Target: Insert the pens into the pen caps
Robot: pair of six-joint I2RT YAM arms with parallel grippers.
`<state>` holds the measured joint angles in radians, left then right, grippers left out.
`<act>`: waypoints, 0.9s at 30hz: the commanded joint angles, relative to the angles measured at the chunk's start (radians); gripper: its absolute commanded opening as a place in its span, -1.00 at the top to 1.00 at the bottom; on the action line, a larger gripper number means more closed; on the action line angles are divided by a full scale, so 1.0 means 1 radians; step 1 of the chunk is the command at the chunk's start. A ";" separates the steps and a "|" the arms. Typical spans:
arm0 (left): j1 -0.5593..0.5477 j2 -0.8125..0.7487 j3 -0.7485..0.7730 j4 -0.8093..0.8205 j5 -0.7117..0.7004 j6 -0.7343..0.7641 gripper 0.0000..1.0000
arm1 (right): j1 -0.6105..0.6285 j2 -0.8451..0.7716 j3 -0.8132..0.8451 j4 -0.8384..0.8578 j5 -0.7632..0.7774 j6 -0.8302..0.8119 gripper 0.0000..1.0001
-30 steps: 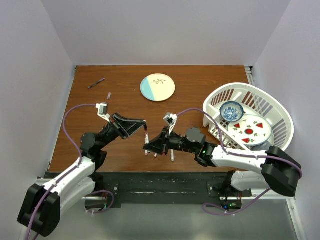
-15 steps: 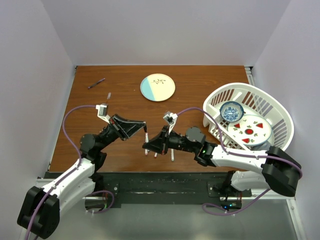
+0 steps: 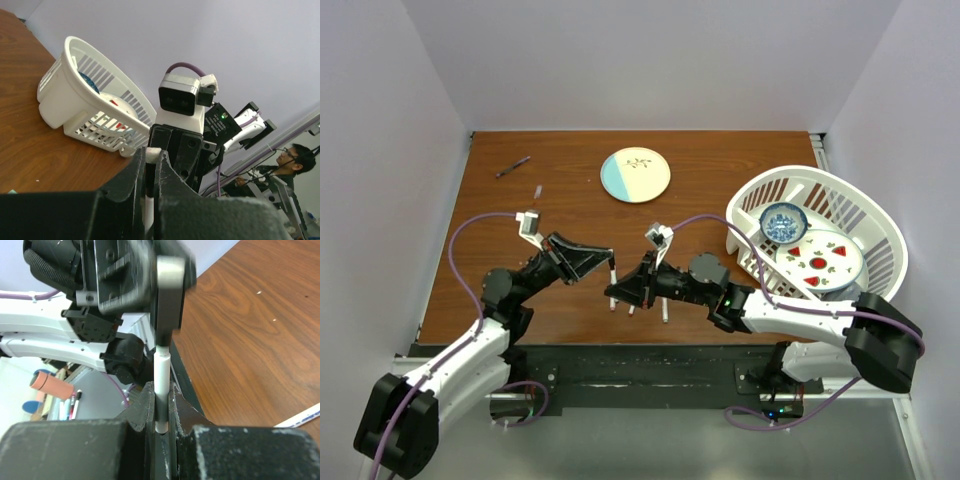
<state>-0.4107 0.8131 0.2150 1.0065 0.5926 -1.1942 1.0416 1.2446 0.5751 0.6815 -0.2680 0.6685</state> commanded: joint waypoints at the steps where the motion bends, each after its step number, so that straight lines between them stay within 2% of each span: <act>1: -0.011 -0.015 -0.017 -0.042 0.072 -0.002 1.00 | 0.001 -0.014 0.068 -0.020 0.069 -0.056 1.00; 5: -0.013 -0.051 -0.035 -0.049 0.081 -0.005 1.00 | 0.001 -0.010 0.089 -0.037 0.069 -0.060 1.00; 11: -0.016 -0.107 -0.039 -0.149 0.121 0.093 1.00 | 0.001 -0.042 0.109 -0.086 0.079 -0.079 1.00; 13: -0.016 -0.115 -0.036 -0.149 0.131 0.091 0.67 | 0.001 -0.042 0.115 -0.099 0.040 -0.098 1.00; 14: -0.016 -0.123 -0.032 -0.149 0.134 0.090 0.27 | 0.001 -0.034 0.117 -0.105 0.021 -0.102 1.00; 17: -0.016 -0.129 -0.008 -0.157 0.124 0.097 -0.13 | 0.001 -0.010 0.103 -0.093 -0.071 -0.109 1.00; 20: -0.016 -0.100 0.038 -0.160 0.125 0.113 -0.29 | 0.002 0.015 0.083 -0.056 -0.117 -0.081 1.00; 27: -0.016 -0.029 0.110 -0.161 0.121 0.133 -0.29 | 0.003 0.004 0.071 -0.046 -0.131 -0.067 1.00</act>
<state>-0.4240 0.7643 0.2665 0.8299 0.6987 -1.0954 1.0424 1.2690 0.6357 0.5781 -0.3626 0.6033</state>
